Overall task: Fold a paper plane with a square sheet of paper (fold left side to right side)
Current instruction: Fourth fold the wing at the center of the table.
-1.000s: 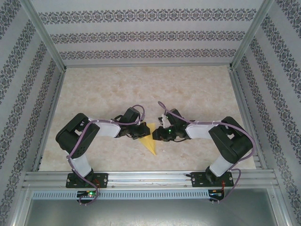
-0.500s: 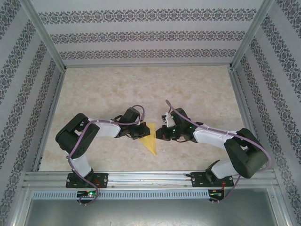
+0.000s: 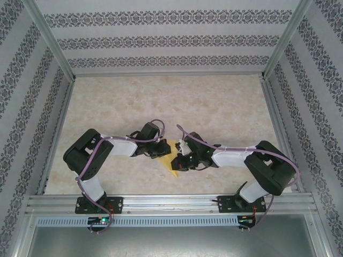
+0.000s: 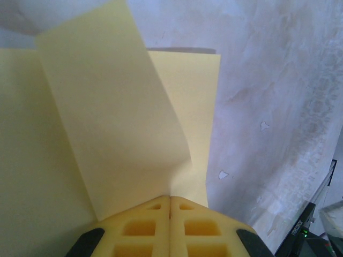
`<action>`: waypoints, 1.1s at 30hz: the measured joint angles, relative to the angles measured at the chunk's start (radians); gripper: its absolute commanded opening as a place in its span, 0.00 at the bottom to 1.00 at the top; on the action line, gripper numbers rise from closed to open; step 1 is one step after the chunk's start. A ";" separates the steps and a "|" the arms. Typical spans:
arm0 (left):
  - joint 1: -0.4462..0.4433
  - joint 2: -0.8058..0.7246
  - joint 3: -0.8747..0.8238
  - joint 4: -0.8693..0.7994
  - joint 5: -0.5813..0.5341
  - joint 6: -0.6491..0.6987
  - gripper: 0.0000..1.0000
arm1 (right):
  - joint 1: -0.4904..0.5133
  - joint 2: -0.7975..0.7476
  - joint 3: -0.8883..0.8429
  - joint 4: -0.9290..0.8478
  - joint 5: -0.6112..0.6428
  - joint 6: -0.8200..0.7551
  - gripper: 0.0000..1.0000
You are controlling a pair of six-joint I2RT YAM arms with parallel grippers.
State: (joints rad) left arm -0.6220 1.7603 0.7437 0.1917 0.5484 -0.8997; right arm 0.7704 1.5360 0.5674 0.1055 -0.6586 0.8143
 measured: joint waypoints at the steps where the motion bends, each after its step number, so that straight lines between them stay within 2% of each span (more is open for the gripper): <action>1: 0.000 0.000 0.000 0.000 0.000 0.000 0.05 | 0.000 0.005 0.001 0.001 0.001 0.000 0.00; 33: 0.000 0.000 0.010 -0.022 -0.003 0.001 0.05 | 0.000 0.037 0.011 -0.081 0.061 -0.040 0.00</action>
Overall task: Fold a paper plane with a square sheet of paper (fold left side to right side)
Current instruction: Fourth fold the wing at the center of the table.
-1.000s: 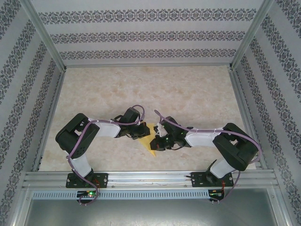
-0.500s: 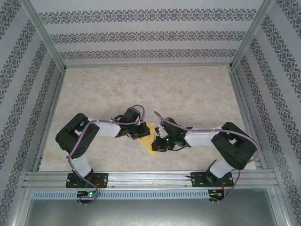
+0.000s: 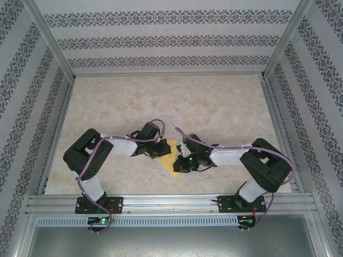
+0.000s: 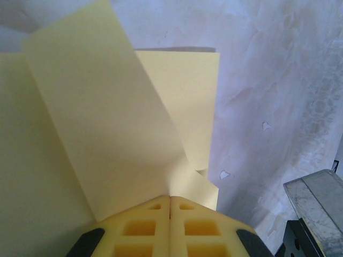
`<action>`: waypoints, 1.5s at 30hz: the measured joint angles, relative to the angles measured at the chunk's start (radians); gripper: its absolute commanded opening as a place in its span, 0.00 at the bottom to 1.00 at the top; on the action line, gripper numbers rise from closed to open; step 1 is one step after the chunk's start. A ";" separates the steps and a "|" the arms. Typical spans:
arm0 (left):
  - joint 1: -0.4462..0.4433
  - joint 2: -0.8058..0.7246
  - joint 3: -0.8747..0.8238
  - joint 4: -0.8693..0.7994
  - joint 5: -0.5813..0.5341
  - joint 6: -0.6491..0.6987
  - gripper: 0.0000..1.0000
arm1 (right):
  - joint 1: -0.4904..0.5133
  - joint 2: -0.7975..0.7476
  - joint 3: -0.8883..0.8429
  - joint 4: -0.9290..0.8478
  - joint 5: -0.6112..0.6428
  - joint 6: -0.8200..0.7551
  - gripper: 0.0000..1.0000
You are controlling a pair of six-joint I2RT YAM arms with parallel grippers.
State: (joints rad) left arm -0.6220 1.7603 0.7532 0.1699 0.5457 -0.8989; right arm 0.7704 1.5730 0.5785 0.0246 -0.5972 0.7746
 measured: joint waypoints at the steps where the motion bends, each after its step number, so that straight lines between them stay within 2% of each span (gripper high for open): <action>1: 0.000 0.000 0.000 0.000 0.000 0.000 0.05 | 0.000 0.000 0.001 -0.003 0.002 -0.003 0.00; 28: -0.005 -0.014 -0.023 0.023 -0.023 -0.027 0.03 | 0.006 -0.031 0.038 -0.104 0.006 -0.062 0.00; 34: -0.006 -0.015 -0.023 0.023 -0.026 -0.029 0.03 | 0.018 -0.066 0.047 -0.066 -0.036 -0.026 0.00; 45: -0.006 -0.015 -0.023 0.023 -0.026 -0.030 0.03 | 0.026 -0.023 0.016 -0.021 -0.039 0.012 0.00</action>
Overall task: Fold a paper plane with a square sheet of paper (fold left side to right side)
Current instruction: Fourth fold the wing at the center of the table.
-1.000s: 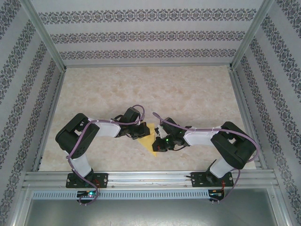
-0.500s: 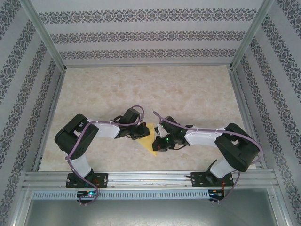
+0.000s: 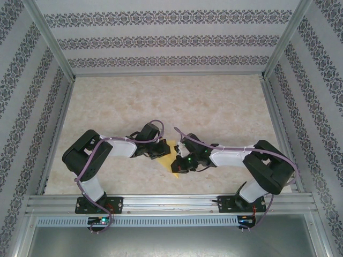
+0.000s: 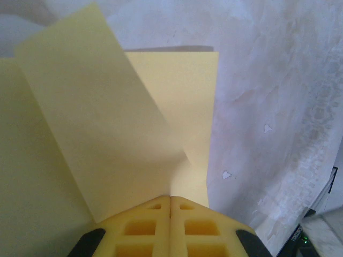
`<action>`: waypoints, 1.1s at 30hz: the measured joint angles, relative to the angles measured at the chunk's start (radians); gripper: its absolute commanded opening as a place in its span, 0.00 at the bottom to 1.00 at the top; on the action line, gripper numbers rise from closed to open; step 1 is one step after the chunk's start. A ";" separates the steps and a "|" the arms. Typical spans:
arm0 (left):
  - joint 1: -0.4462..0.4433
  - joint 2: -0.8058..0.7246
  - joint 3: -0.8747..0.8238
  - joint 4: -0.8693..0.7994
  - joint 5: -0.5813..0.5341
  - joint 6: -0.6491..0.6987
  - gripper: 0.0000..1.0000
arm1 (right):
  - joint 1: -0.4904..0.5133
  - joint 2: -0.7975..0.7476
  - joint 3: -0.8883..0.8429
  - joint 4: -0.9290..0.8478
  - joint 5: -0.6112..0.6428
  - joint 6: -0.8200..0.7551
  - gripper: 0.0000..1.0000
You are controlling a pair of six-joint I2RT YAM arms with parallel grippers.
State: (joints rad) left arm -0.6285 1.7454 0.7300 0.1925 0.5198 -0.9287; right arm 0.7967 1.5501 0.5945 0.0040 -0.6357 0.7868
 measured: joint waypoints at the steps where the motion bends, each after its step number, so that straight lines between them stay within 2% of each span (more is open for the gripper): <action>1: 0.000 0.000 0.000 0.000 0.000 0.000 0.03 | 0.000 0.006 -0.005 0.000 0.001 0.000 0.00; 22: 0.000 0.000 0.000 -0.001 -0.001 0.000 0.03 | 0.000 0.014 -0.054 0.055 0.014 0.003 0.00; 33: 0.000 0.000 0.000 -0.001 -0.001 0.000 0.02 | 0.021 -0.063 -0.151 0.119 0.019 0.043 0.00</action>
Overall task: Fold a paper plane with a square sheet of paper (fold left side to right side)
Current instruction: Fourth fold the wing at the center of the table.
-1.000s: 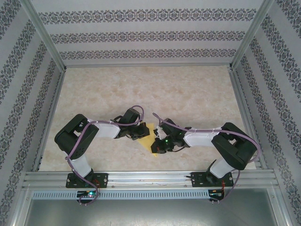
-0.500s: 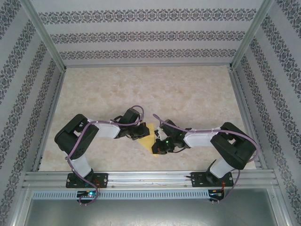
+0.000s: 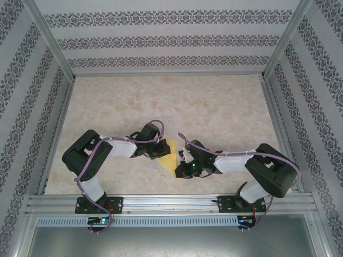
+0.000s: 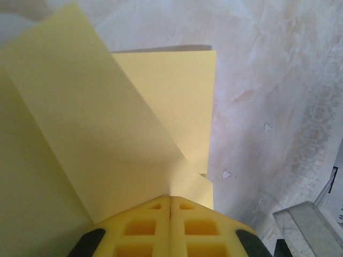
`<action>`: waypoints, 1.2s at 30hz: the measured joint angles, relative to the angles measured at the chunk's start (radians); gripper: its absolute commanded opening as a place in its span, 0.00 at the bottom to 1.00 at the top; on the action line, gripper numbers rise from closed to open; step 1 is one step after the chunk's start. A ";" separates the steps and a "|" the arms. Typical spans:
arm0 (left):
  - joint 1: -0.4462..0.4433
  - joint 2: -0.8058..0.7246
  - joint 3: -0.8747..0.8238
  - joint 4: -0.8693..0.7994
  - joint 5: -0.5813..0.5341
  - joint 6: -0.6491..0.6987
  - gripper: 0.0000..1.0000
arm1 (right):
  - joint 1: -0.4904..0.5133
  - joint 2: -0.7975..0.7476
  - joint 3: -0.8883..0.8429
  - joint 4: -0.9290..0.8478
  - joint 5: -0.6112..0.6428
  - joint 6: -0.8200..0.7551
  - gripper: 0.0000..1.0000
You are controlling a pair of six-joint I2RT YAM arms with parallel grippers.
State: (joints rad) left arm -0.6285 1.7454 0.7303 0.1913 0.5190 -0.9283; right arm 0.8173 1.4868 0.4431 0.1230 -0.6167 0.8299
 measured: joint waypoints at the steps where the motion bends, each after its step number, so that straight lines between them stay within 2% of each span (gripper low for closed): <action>1: 0.000 0.000 0.000 0.000 0.000 0.000 0.02 | 0.003 -0.010 -0.010 0.000 -0.002 0.003 0.00; 8: 0.000 0.000 0.000 0.000 0.000 0.000 0.02 | 0.003 -0.149 -0.037 -0.122 -0.021 0.014 0.00; 14: 0.000 0.000 0.000 0.000 0.000 0.000 0.02 | -0.046 -0.260 0.004 -0.171 -0.039 0.016 0.00; 17: 0.000 0.000 0.000 0.000 0.000 0.000 0.02 | -0.056 -0.228 0.051 -0.170 -0.035 0.009 0.00; 26: 0.000 0.000 0.000 0.000 0.000 0.000 0.02 | -0.035 0.011 0.187 -0.120 0.030 -0.007 0.00; 36: 0.000 0.000 0.000 0.000 0.000 0.000 0.02 | -0.036 0.088 0.203 -0.142 0.103 -0.041 0.00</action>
State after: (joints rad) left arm -0.6285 1.7454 0.7303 0.1913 0.5186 -0.9283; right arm 0.7815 1.5749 0.6464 -0.0189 -0.5133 0.7891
